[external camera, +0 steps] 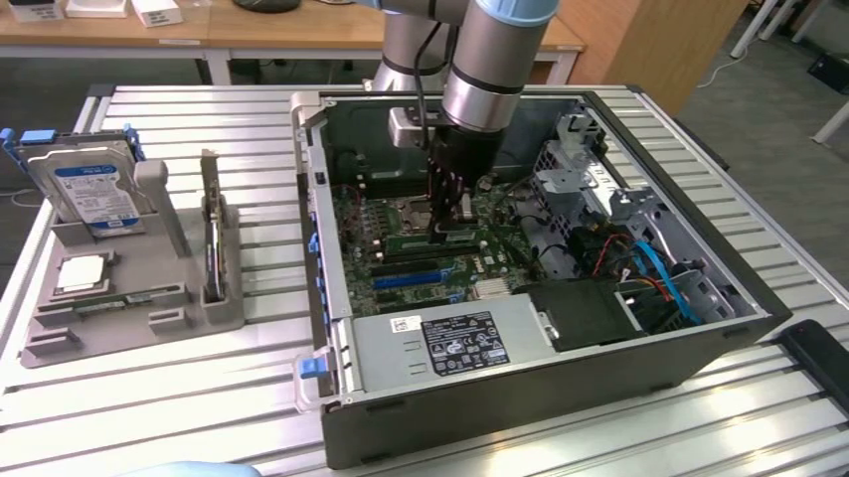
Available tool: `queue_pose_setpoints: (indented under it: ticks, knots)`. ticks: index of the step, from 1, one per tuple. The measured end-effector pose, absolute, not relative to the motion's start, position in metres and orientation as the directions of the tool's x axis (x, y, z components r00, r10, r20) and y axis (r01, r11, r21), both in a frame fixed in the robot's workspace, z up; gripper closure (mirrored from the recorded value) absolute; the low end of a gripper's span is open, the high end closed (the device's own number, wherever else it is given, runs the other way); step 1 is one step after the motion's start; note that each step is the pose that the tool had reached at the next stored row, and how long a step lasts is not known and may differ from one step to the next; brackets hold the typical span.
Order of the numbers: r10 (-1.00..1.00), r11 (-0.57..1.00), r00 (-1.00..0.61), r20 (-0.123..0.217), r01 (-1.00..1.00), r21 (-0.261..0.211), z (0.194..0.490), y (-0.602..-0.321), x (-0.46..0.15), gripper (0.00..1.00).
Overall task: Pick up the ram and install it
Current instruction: 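Insert the ram into the slot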
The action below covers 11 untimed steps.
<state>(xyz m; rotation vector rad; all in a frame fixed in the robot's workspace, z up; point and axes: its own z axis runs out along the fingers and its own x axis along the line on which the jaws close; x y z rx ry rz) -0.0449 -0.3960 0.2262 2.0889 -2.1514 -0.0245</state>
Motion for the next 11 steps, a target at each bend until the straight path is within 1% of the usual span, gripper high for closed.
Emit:
queue_pose_setpoints:
  ticks: [11]
  knots:
    - [-0.995,0.035,-0.025,0.091,-0.994,0.105,0.2259,-0.3956,-0.0464,0.87]
